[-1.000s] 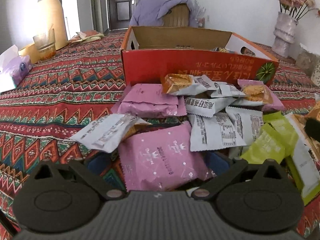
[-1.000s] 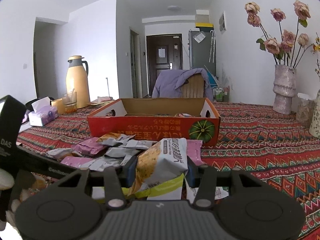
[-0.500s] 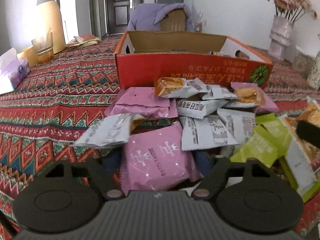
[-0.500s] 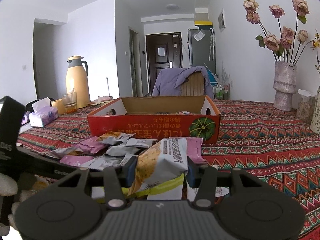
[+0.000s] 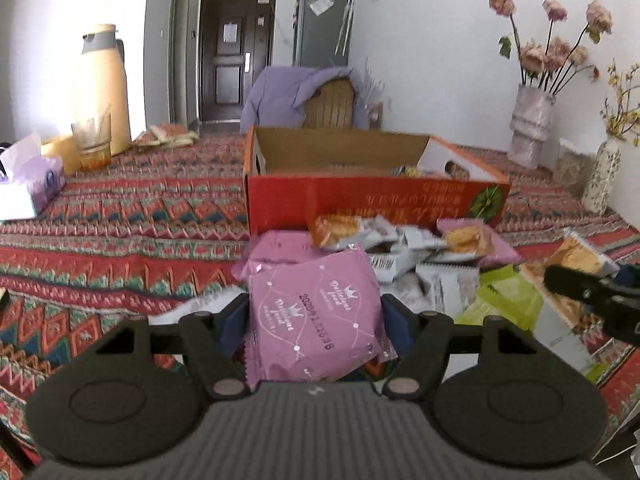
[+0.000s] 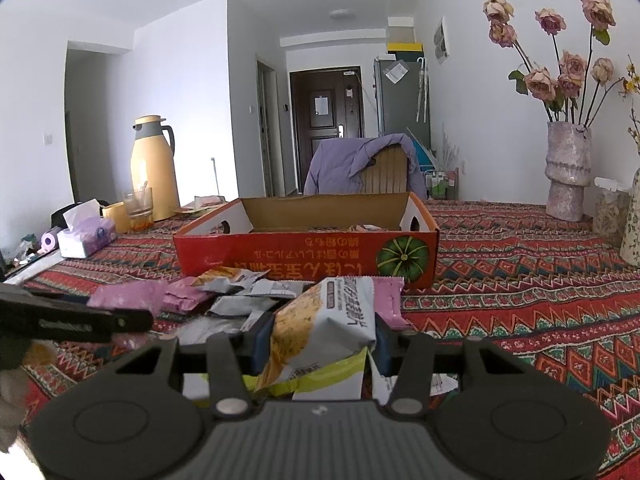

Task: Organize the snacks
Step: 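Grasp a white-and-yellow packet with the right gripper while the left grasps a pink packet, then lower both packets into the cardboard box and open both grippers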

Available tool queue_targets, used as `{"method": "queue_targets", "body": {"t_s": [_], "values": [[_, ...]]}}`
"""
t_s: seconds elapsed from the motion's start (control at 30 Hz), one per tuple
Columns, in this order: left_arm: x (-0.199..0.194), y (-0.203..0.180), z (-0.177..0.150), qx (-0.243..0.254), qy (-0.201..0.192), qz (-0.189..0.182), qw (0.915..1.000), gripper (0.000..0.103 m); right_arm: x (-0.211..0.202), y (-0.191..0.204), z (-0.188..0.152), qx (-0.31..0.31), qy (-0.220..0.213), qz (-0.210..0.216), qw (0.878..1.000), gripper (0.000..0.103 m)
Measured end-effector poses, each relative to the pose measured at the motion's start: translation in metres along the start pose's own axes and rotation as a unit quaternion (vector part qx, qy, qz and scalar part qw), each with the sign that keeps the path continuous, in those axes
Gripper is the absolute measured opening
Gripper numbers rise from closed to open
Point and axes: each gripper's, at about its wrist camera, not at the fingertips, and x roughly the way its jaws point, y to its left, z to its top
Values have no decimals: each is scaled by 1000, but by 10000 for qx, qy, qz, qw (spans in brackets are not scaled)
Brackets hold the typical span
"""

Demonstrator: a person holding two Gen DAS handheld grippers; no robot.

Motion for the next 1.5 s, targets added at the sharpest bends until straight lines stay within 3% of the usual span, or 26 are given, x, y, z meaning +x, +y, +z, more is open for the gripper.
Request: {"method": "queue_targets", "body": {"t_s": [0.43,0.8,1.2,1.5], "values": [[-1,1,34,-103,-475,-92,9988,70,14,-4,34,20,-328,38,9995,48],[42,-9,91,46,-659,-9,9978,70,62,-13,93,-120,-565,-247,9980,48],[100,-19,137,110,-666,375,9970,70,150,-29,131,28,-39,-316,9995,48],[153,-17,154,-2,-320,643,9974,70,207,-37,128,256,527,-312,9978,48]]}}
